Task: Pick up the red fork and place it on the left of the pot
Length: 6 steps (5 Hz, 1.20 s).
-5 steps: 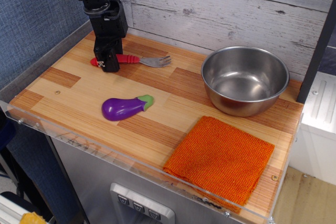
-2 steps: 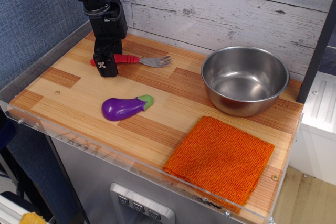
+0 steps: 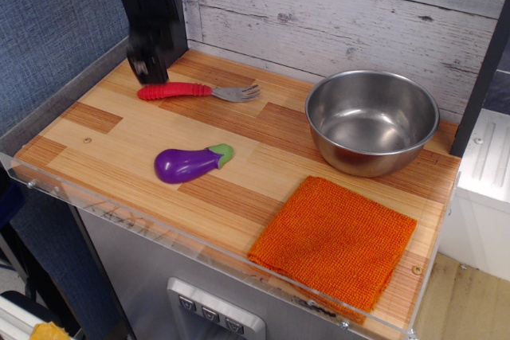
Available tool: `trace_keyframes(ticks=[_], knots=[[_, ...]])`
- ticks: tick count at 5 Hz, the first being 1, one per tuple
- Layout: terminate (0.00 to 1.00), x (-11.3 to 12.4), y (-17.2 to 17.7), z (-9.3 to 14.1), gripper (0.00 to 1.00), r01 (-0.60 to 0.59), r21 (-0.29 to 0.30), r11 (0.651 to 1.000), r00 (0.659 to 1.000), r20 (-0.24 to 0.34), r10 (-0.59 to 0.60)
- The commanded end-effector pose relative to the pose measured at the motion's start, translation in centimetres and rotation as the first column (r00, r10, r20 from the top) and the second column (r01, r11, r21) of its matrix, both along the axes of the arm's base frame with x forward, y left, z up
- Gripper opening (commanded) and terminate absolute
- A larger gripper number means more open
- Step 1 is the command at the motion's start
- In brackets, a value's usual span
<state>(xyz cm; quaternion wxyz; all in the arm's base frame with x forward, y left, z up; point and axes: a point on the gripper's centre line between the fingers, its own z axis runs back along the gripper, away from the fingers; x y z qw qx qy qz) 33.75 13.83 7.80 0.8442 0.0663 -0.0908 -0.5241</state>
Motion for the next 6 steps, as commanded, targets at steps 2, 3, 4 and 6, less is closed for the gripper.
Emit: trace_keyframes(ticks=[2, 3, 4, 6], knots=[[0.0, -3.87, -2.98, 5.97, 1.0, 0.074, -0.019, 0.997, 0.987, 0.143, -0.07], [0.0, -3.87, -2.98, 5.97, 1.0, 0.074, -0.019, 0.997, 0.987, 0.143, -0.07], [0.0, -3.87, -2.98, 5.97, 1.0, 0.074, -0.019, 0.997, 0.987, 0.143, -0.07], [1.0, -3.87, -2.98, 5.97, 1.0, 0.074, -0.019, 0.997, 0.987, 0.143, -0.07]])
